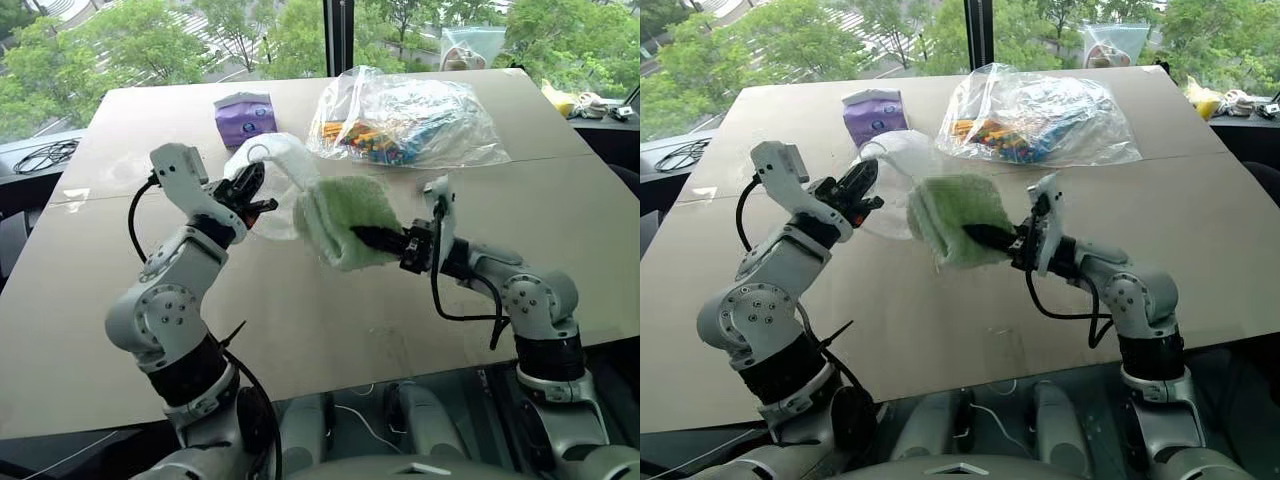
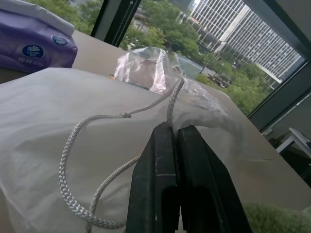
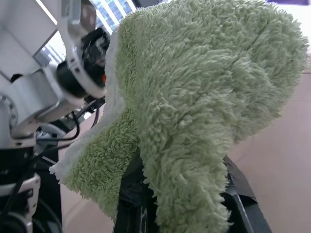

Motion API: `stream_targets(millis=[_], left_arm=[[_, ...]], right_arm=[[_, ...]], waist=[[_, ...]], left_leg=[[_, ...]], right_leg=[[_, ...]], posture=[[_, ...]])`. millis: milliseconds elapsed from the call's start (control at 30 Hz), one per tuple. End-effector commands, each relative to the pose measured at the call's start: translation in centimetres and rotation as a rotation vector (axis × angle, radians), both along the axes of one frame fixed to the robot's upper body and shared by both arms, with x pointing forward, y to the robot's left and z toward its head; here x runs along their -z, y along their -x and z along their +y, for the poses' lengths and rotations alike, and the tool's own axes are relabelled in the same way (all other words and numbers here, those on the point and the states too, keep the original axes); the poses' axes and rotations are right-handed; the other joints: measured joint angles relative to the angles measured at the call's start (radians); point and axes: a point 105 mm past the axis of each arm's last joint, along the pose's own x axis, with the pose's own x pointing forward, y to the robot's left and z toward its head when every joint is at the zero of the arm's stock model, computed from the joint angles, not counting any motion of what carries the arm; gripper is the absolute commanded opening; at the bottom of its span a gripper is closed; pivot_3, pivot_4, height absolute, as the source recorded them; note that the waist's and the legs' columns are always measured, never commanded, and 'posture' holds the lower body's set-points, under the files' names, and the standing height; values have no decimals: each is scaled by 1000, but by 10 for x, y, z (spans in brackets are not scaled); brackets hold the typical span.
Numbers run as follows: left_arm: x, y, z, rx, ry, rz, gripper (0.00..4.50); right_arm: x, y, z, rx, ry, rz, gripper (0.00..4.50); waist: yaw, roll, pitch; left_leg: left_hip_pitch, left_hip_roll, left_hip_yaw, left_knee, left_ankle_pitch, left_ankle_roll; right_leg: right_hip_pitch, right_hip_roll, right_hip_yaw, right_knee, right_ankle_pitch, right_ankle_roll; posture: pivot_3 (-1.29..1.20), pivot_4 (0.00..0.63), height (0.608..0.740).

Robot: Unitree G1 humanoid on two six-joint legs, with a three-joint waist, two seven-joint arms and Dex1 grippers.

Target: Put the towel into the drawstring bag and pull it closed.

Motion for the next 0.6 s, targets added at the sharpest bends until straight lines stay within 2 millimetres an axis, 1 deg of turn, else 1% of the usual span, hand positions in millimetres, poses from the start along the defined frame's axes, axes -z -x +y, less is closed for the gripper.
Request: stream_targets(millis=[33, 100, 200, 267, 333, 433, 533, 600], left_arm=[[-13, 5, -7, 26, -9, -38, 0], [-9, 4, -11, 46, 5, -13, 0], [-5, 4, -15, 63, 23, 16, 0], [-5, 4, -19, 86, 40, 18, 0], [-4, 6, -22, 109, 33, 22, 0], [0, 9, -24, 130, 28, 33, 0], [4, 10, -25, 137, 15, 42, 0], [5, 10, -26, 141, 18, 43, 0]], right_arm=[[-13, 20, 9, -89, 5, -86, 8], [-17, 27, 13, -116, 16, -117, 8], [-19, 29, 17, -120, 33, -144, 8], [-16, 22, 21, -66, 79, -163, 8], [-16, 9, 24, 16, 72, -159, 8], [-24, -5, 26, 120, -21, -110, 8], [-31, -12, 26, 179, -109, -52, 8], [-32, -16, 26, 203, -132, -20, 8]], waist=[[-1, 0, 0], [0, -1, 0], [2, -1, 0], [2, -1, 0], [2, -1, 0], [1, -1, 0], [2, -1, 0], [3, -1, 0]], left_leg=[[0, 0, 0, 0, 0, 0], [0, 0, 1, 0, 0, 0], [0, 0, 0, 0, 0, 0], [0, 0, 0, 0, 0, 0], [0, 0, 0, 0, 0, 0], [0, 0, 1, 0, 0, 0], [0, 0, 0, 0, 0, 0], [0, 0, 1, 0, 0, 0]], right_leg=[[0, 0, 1, 0, 1, 2], [0, 0, 1, 0, 2, 4], [0, 1, 1, 0, 2, 3], [0, 1, 1, 0, 1, 2], [0, 0, 1, 0, 0, 0], [0, 1, 1, 0, 0, 0], [0, 1, 1, 0, 1, 2], [0, 1, 1, 0, 2, 3]], posture=[[0, 150, 740], [0, 150, 740], [0, 150, 740], [0, 150, 740], [0, 150, 740], [0, 150, 740], [0, 150, 740], [0, 150, 740]])
